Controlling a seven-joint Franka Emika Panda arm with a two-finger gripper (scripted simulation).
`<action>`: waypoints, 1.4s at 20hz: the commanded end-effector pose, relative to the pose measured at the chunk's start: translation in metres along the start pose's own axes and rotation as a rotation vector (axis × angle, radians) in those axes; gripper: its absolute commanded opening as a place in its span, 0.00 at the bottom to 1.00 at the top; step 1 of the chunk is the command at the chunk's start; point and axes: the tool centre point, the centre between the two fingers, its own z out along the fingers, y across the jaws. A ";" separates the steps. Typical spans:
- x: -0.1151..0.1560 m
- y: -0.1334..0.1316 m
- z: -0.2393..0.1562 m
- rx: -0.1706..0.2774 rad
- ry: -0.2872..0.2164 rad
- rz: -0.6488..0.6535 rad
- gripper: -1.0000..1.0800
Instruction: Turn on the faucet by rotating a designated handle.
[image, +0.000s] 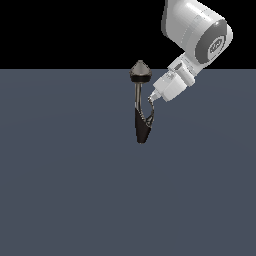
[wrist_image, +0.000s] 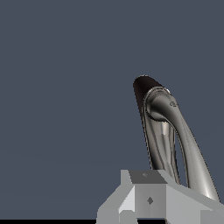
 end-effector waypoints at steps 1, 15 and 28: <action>-0.002 0.006 0.000 0.000 0.000 0.000 0.00; -0.006 0.032 -0.002 0.011 0.006 0.005 0.00; 0.007 0.076 0.000 0.003 0.001 0.001 0.00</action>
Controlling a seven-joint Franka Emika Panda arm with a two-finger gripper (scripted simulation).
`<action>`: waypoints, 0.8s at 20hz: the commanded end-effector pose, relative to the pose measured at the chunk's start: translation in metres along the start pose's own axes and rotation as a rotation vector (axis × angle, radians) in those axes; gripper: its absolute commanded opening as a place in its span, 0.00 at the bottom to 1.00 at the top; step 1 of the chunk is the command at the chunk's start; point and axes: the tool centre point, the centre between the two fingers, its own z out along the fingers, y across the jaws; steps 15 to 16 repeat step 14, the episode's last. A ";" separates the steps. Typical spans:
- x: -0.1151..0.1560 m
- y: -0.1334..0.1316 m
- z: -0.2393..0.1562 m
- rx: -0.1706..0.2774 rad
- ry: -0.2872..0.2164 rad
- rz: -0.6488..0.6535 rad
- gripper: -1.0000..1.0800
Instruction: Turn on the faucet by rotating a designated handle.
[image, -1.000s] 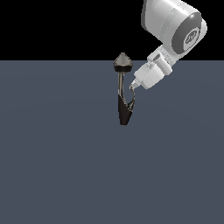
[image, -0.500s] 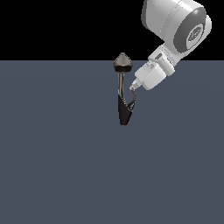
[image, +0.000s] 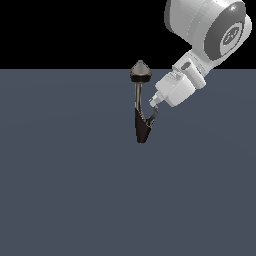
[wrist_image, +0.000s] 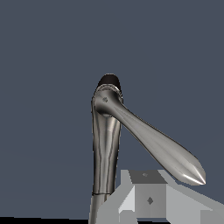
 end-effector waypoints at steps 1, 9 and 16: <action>0.011 0.017 0.002 -0.011 -0.003 0.018 0.00; 0.037 0.027 0.001 -0.008 -0.003 0.009 0.00; 0.064 0.040 0.002 -0.013 -0.004 0.018 0.00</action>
